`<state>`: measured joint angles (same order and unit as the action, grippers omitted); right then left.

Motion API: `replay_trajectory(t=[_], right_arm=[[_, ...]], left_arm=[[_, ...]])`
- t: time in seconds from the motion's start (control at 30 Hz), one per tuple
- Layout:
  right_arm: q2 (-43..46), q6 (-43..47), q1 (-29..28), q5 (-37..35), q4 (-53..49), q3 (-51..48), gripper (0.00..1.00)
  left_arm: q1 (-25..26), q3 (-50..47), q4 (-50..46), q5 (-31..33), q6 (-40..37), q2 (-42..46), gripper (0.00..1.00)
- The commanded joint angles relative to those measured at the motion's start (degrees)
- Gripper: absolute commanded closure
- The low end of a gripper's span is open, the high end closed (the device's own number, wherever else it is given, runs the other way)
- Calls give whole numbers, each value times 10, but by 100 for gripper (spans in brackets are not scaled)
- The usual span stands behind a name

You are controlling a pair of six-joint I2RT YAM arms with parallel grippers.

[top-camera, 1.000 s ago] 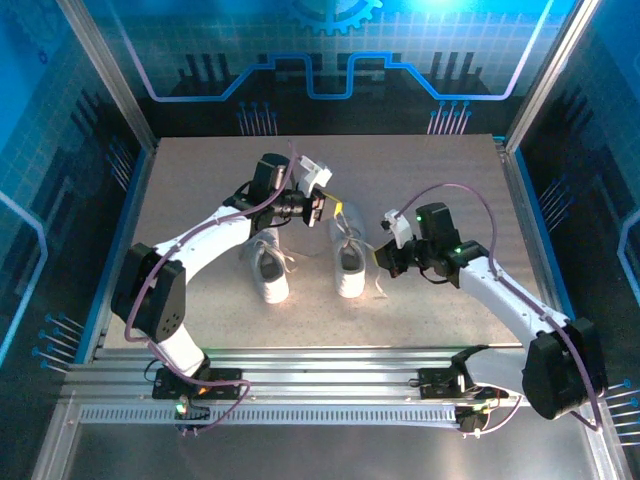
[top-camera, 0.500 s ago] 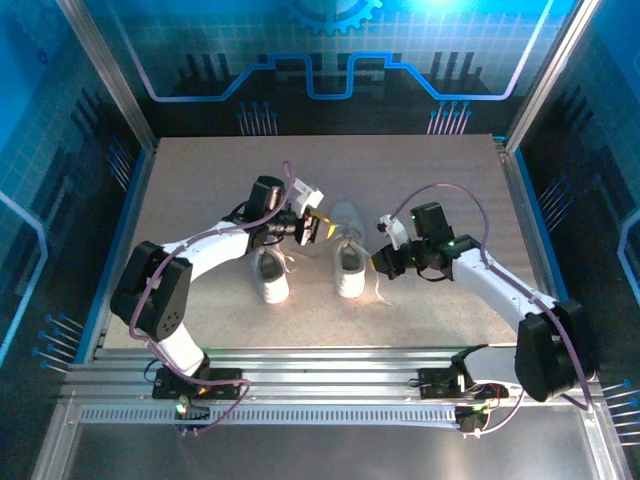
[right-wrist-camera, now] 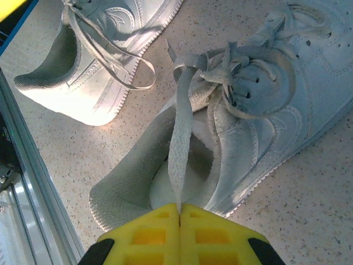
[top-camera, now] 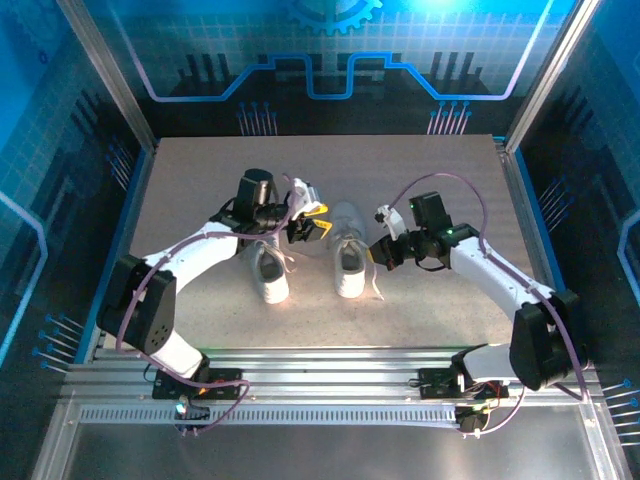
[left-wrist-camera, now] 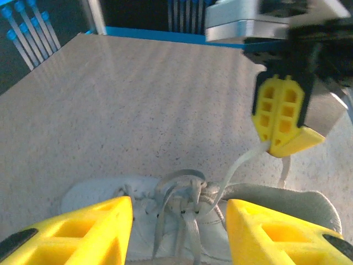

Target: Tie the shoes

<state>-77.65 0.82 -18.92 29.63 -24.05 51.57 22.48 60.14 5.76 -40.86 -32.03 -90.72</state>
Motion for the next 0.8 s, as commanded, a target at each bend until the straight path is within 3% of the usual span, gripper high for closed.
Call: replay_trajectory(t=[0.0,0.13,0.3,0.57,0.77], right_arm=[[-14,8,10,24,-25,20,100],[-22,3,13,31,-26,24,100],[-29,1,17,32,-28,27,100],[-35,1,20,37,-28,31,100],[-37,2,20,42,-27,30,100]], left_arm=[[25,70,-125,-24,-174,-29,52],[49,125,-200,-9,-249,-76,55],[65,162,-254,-6,-290,-112,57],[85,153,-262,28,-312,-126,58],[92,141,-239,65,-306,-132,66]])
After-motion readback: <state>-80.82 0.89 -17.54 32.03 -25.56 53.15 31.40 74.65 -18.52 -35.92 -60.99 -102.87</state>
